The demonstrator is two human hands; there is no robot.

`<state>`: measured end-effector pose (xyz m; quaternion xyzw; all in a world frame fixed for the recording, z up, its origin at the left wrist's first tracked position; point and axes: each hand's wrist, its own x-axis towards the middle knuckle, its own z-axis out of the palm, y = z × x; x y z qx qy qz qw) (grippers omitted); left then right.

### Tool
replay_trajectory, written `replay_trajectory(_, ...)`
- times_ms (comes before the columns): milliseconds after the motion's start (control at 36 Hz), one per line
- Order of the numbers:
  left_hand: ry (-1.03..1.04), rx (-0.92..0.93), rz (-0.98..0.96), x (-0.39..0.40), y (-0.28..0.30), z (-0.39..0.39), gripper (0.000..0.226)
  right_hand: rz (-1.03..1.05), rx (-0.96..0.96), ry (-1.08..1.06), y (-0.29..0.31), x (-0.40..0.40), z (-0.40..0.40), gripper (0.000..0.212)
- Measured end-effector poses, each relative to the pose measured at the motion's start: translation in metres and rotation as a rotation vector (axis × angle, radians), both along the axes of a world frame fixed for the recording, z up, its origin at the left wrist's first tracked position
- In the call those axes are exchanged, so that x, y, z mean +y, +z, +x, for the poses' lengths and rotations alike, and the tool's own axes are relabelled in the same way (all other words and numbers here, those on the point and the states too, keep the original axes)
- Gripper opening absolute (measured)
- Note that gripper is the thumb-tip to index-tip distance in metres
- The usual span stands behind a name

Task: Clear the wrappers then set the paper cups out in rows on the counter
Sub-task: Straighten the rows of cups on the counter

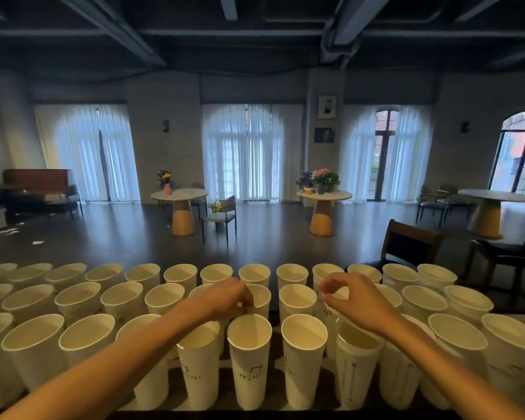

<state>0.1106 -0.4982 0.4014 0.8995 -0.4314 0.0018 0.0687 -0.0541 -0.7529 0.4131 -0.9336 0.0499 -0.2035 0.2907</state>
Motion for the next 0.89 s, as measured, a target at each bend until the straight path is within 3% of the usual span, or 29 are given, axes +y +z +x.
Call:
replay_trajectory(472, 0.094, -0.131, -0.139, 0.021, 0.035, -0.017, 0.033, 0.054, -0.015, 0.103, -0.004, 0.000, -0.001, 0.016)
replay_trajectory(889, 0.318, -0.197, -0.115, 0.172, 0.041, -0.018, 0.026, 0.139, 0.020, 0.325, -0.012, 0.128, 0.053, 0.019)
